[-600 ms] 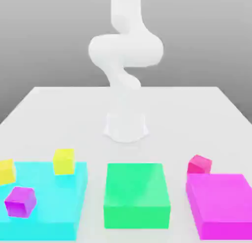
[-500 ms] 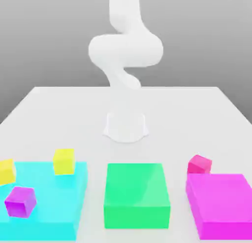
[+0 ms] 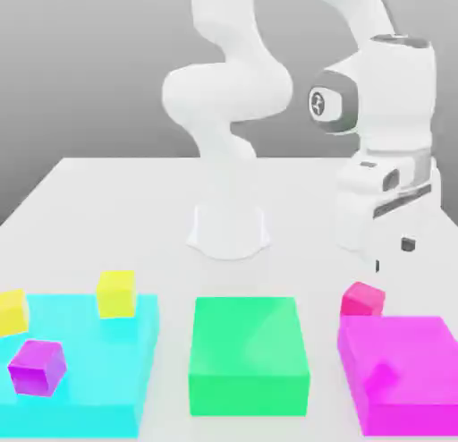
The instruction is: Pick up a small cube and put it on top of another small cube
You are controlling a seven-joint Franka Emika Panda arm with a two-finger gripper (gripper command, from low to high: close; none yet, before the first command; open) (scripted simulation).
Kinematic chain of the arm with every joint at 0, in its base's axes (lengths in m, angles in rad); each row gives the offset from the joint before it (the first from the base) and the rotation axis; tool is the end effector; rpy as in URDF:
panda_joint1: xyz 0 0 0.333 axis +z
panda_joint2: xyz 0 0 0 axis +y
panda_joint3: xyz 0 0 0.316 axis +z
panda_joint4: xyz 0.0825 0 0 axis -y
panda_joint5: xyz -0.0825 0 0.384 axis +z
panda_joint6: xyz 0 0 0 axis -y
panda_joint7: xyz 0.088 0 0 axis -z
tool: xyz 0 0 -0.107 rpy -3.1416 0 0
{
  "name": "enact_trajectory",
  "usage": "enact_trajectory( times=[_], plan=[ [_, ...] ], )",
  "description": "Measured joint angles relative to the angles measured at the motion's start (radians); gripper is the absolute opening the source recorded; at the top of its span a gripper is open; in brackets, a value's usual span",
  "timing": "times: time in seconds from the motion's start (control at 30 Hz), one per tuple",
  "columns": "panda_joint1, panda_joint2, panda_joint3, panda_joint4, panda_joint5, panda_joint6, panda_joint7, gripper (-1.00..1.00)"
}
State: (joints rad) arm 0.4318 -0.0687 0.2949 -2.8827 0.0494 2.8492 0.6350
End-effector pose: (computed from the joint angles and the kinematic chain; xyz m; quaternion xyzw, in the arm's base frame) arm 0.2678 0.2310 0.2121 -0.9996 -0.0221 -0.0143 0.0084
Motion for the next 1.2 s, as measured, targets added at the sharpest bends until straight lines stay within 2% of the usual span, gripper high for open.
enact_trajectory(
  times=[0.1, 0.23, 0.27, 0.47, 0.53, 0.63, 0.73, 0.8, 1.2],
  plan=[
    [0.05, 0.127, -0.055, -0.003, -0.128, 0.098, 0.086, 0.0],
    [0.175, 0.275, -0.212, 0.021, -0.257, 0.216, 0.18, 0.0],
    [0.201, 0.3, -0.239, 0.025, -0.266, 0.238, 0.187, -1.0],
    [0.212, 0.313, -0.252, 0.028, -0.275, 0.249, 0.196, -1.0],
    [0.184, 0.278, -0.22, 0.021, -0.262, 0.219, 0.185, -1.0],
    [0.138, 0.18, -0.148, 0.002, -0.161, 0.14, 0.11, -1.0],
    [0.144, 0.071, -0.124, -0.017, -0.058, 0.052, 0.037, -1.0],
    [0.12, 0.04, -0.162, 0.008, -0.032, -0.004, 0.003, -1.0],
    [-0.41, 0.1, -0.467, 0.378, -0.017, -0.319, -0.188, -1.0]
  ],
)
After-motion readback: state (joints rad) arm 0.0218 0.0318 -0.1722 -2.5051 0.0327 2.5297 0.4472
